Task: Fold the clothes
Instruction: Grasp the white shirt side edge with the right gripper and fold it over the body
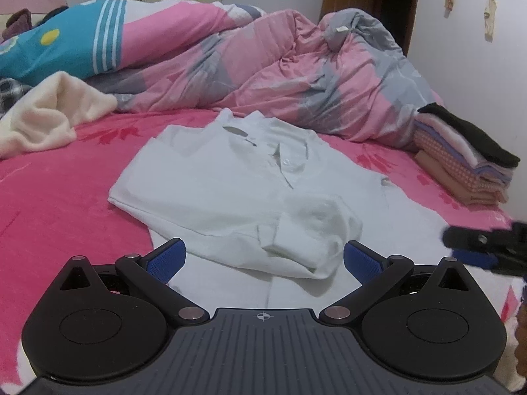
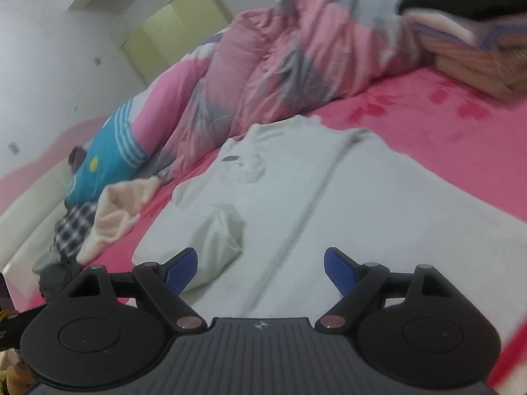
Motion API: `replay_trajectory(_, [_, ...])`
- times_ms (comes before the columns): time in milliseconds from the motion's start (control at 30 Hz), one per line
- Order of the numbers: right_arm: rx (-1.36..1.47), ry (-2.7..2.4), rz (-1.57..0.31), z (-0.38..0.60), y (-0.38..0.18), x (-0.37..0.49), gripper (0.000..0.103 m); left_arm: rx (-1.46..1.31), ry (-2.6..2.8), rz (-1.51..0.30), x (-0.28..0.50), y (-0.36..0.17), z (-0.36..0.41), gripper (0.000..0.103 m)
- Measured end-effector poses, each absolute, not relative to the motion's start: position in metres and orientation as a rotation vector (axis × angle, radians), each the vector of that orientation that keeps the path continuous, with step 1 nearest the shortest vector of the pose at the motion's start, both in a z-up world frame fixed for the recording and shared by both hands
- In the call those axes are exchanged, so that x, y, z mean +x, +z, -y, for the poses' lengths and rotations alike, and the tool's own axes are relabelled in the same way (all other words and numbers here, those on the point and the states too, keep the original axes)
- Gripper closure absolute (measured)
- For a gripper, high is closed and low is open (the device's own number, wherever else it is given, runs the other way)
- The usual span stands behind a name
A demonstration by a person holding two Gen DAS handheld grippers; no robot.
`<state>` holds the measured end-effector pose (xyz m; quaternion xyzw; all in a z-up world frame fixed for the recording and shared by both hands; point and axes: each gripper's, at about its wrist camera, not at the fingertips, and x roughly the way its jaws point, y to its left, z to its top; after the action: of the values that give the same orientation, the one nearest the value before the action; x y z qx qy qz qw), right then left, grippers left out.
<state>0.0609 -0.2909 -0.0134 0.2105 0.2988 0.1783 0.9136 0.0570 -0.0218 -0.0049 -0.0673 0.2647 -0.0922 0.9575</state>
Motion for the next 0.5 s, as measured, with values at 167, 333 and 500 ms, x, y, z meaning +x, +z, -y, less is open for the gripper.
replay_trajectory(167, [0.360,0.417,-0.669,0.253,-0.005,0.100,0.028,-0.155,-0.227,-0.539,0.058,-0.013,0.015,0.006])
replay_trajectory(333, [0.288,0.453,-0.727,0.216,-0.006,0.146,0.029,-0.141,-0.270,-0.558,0.058,-0.023,0.016,0.024])
replay_trajectory(500, [0.295,0.480,-0.836,0.195,-0.024,0.189,0.059,-0.133,-0.302,-0.586,0.059,-0.033,0.019,0.034])
